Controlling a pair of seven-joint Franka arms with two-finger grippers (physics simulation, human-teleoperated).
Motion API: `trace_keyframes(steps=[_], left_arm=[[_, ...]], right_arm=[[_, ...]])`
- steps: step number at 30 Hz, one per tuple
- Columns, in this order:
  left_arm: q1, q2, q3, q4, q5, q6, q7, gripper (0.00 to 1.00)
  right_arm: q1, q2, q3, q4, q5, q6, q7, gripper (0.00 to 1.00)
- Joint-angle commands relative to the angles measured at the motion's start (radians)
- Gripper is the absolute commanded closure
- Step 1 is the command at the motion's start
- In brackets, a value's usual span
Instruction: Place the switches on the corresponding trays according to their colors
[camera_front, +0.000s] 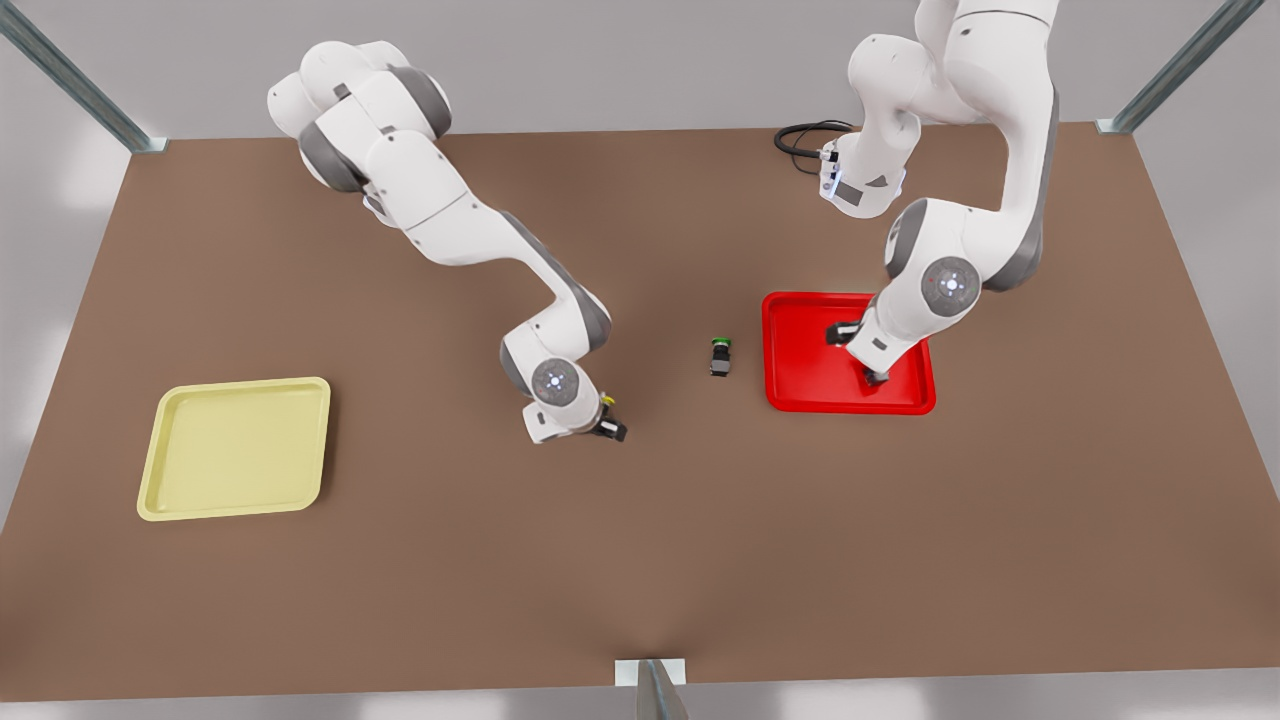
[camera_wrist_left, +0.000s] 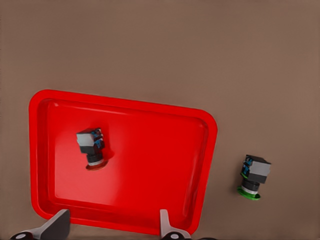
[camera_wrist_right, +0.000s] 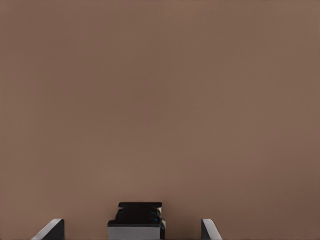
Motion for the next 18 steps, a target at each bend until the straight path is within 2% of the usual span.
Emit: trace_keyframes(steps=[1,4,6,8,9,10,13,18], left_arm=[[0.016,0.000,0.000,0.002,-0.006,0.000,0.000,0.00],[0.018,0.007,0.002,0.235,-0.004,-0.190,0.005,0.00],[0.077,0.020,0.002,0.447,-0.004,-0.370,0.075,0.00],[0.102,0.018,0.006,0.562,0.000,-0.463,0.135,0.00],[0.134,0.017,-0.010,0.584,0.014,-0.485,0.135,0.00],[0.197,0.021,-0.043,0.604,0.026,-0.505,0.158,0.00],[0.211,0.020,-0.001,0.645,0.065,-0.534,0.261,0.00],[0.217,0.052,-0.004,0.647,0.071,-0.513,0.259,0.00]], right_arm=[[0.000,0.000,0.000,0.000,0.000,0.000,0.000,0.00],[0.014,-0.001,0.000,-0.005,0.000,0.000,0.000,0.00],[0.023,0.000,0.000,-0.011,0.000,0.002,0.000,0.00],[0.028,0.002,0.000,-0.017,0.000,0.008,0.000,0.00],[0.026,0.003,0.000,-0.025,0.000,0.023,0.000,0.08],[0.026,0.003,0.000,-0.026,0.002,0.021,0.005,0.26],[0.023,0.002,0.000,-0.028,0.003,0.020,0.008,0.31],[0.020,-0.003,0.002,-0.033,0.005,0.012,0.012,0.39]])
